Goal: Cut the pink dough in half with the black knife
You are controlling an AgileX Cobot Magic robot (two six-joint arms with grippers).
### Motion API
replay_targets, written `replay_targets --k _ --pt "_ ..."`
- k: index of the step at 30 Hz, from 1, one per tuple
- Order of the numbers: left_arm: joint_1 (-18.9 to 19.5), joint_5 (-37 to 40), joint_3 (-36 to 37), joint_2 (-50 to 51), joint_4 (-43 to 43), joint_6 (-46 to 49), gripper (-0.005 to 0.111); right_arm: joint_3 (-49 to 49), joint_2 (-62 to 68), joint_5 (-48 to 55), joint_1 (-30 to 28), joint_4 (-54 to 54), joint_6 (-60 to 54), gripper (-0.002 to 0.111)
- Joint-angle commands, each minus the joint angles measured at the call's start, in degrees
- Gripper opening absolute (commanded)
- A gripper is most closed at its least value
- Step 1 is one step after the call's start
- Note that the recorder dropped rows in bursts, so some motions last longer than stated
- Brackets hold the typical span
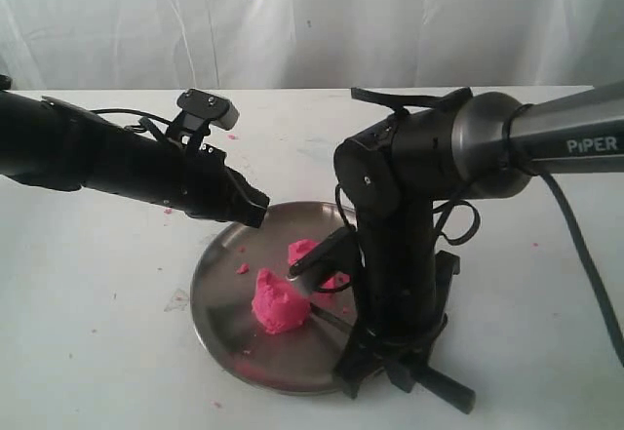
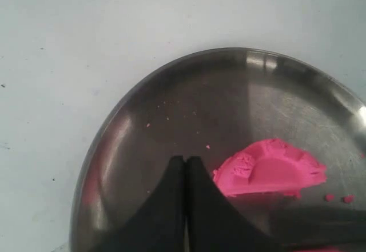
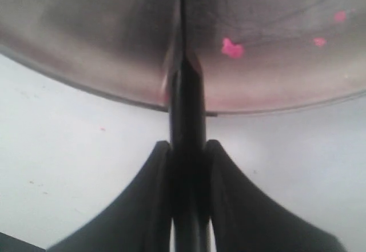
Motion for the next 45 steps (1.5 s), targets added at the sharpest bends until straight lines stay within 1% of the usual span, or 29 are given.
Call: replay_targets --k 1,8,12,19,24,27,29,31,34,36,40,42,45 --pt "-0.2 1.6 0.4 -1.0 -0.4 -0.3 0.0 -0.1 -0.5 -0.2 0.6 0.6 -0.8 0.005" --pt "-0.2 1.5 0.5 -4.1 1.0 -0.8 0.0 -0.1 -2.1 -2.5 0.6 -1.3 2.4 0.005" --pt "-0.2 0.9 0.5 -6.5 5.1 -4.7 0.0 -0.1 -4.3 -2.6 0.6 -2.8 3.3 0.005" --pt "-0.2 1.2 0.5 -11.0 12.7 -13.6 0.0 -0.1 -11.3 -2.8 0.3 -10.6 8.6 0.005" --pt "-0.2 1.4 0.5 -15.2 21.3 -21.5 0.0 -0.1 -16.6 -2.8 0.3 -17.8 13.8 0.005" --pt "-0.2 3.1 0.5 -17.7 26.3 -26.1 0.0 0.0 -20.2 -2.8 0.3 -22.6 16.7 0.0" --pt "-0.2 4.5 0.5 -19.3 30.3 -29.6 0.0 0.1 -22.3 -2.7 0.2 -25.7 19.3 0.0" --pt "-0.2 6.0 0.5 -20.6 33.3 -32.7 0.0 0.1 -24.2 -3.0 -0.7 -25.9 20.5 0.0" --pt "-0.2 8.5 0.5 -22.8 37.4 -37.2 0.0 0.2 -26.1 -4.5 -3.2 -23.2 22.0 0.0" --pt "-0.2 10.2 0.5 -24.3 40.1 -40.0 0.0 1.5 -27.7 -7.6 -5.6 -17.8 22.0 0.0" --pt "-0.2 13.5 0.5 -27.0 43.4 -43.3 0.0 7.3 -31.1 -15.4 -10.8 -2.1 18.7 0.0" --pt "-0.2 15.3 0.5 -28.5 44.3 -44.7 0.0 10.9 -32.3 -18.4 -13.0 5.8 14.5 0.0" --pt "-0.2 17.3 0.5 -30.7 44.7 -45.5 0.0 17.1 -33.7 -23.0 -15.8 21.6 5.8 0.0"
